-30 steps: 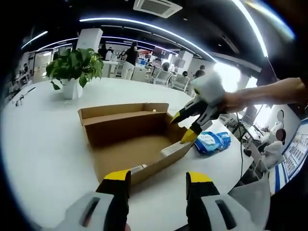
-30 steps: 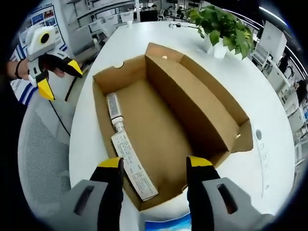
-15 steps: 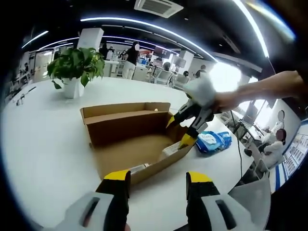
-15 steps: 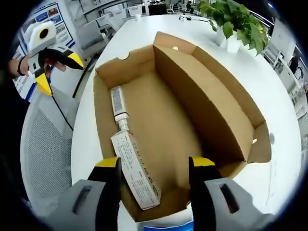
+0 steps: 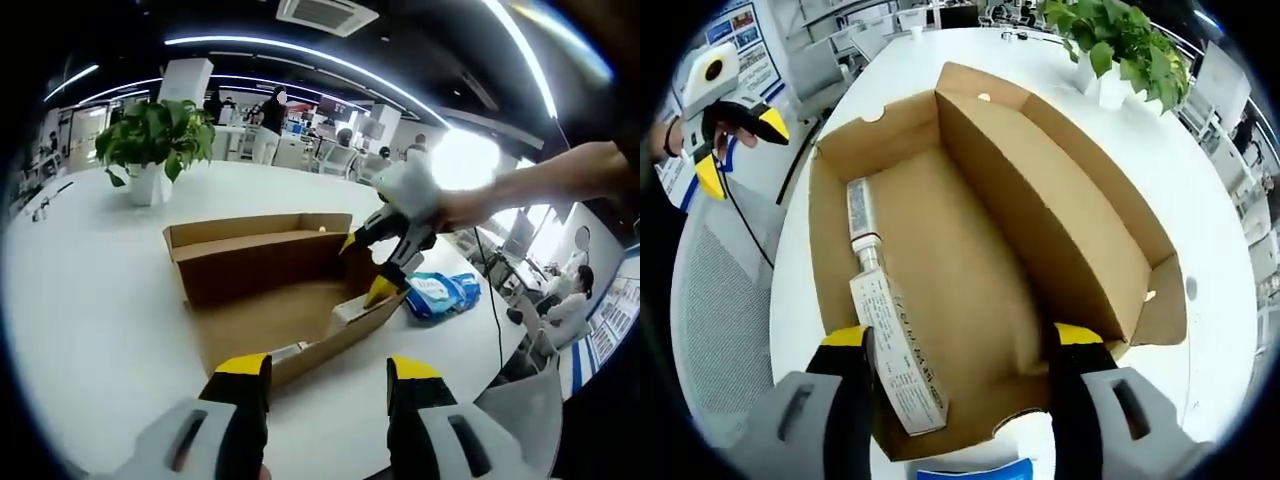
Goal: Operate the shoe box by opening the lid, removing the specified soft item, and placing it in the target area until the item is outside and the box remains undamaged.
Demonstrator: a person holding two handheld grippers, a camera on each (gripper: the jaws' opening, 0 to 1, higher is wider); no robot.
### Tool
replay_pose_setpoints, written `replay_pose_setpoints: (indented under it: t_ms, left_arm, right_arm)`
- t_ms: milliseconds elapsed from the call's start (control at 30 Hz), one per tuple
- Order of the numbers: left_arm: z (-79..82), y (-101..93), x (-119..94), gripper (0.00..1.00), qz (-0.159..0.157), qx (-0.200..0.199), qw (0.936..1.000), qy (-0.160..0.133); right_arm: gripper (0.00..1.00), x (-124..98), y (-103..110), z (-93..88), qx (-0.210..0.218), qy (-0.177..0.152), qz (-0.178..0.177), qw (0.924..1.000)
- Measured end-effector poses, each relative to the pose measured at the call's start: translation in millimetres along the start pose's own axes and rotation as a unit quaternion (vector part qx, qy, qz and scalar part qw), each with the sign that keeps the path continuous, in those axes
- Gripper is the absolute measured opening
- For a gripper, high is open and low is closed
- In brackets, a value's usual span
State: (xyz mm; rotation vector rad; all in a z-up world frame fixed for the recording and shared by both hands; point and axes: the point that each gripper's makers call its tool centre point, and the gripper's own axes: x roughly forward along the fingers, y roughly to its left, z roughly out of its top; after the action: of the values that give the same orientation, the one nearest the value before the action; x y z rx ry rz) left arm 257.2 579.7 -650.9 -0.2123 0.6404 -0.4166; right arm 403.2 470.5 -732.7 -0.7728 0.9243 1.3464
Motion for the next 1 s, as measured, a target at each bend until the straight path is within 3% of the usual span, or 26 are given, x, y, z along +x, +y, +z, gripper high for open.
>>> replay_pose_setpoints:
  t_ms: [133, 233, 300, 433, 600, 767, 800, 900, 1000]
  left_arm:
    - [0.2, -0.7, 0.1, 0.47, -0.001, -0.001, 1.0, -0.001]
    - [0.1, -2.9, 0.8, 0.47, -0.003, 0.0, 1.0, -0.001]
    - [-0.1, -3.9, 1.3, 0.47, -0.004, 0.002, 1.0, 0.0]
    - [-0.4, -5.5, 2.4, 0.47, -0.006, 0.004, 1.0, 0.002]
    - [0.4, -5.5, 1.3, 0.47, -0.006, 0.003, 1.0, -0.001]
    - [-1.5, -3.6, -0.3, 0.47, -0.004, 0.001, 1.0, -0.001]
    - [-1.7, -3.5, -0.5, 0.47, -0.004, 0.0, 1.0, -0.001]
    - [-3.4, -4.7, -0.1, 0.47, -0.005, -0.001, 1.0, 0.0]
    - [-2.6, -6.8, 0.9, 0.47, -0.008, -0.001, 1.0, -0.001]
  right_arm:
    - [0.63, 0.0, 4.8, 0.8, -0.009, 0.002, 0.003, 1.0]
    - [0.66, 2.8, 17.6, 5.3, -0.012, -0.002, 0.026, 0.9996]
    - [0.62, 5.2, 17.3, 6.8, -0.012, 0.0, 0.023, 0.9997]
    - [0.64, 8.7, 19.5, 11.7, -0.007, 0.001, 0.029, 0.9996]
    - [0.68, 5.8, 11.4, 13.8, -0.019, 0.004, 0.01, 0.9998]
    - [0.6, 1.4, 4.9, 11.6, -0.016, 0.006, -0.005, 0.9998]
    - [0.59, 1.2, 7.1, 12.3, -0.021, 0.005, 0.0, 0.9998]
    - [0.68, 3.7, 21.5, 19.2, -0.01, -0.007, 0.028, 0.9995]
    - [0.64, 9.3, 24.5, 20.8, -0.03, 0.0, 0.026, 0.9992]
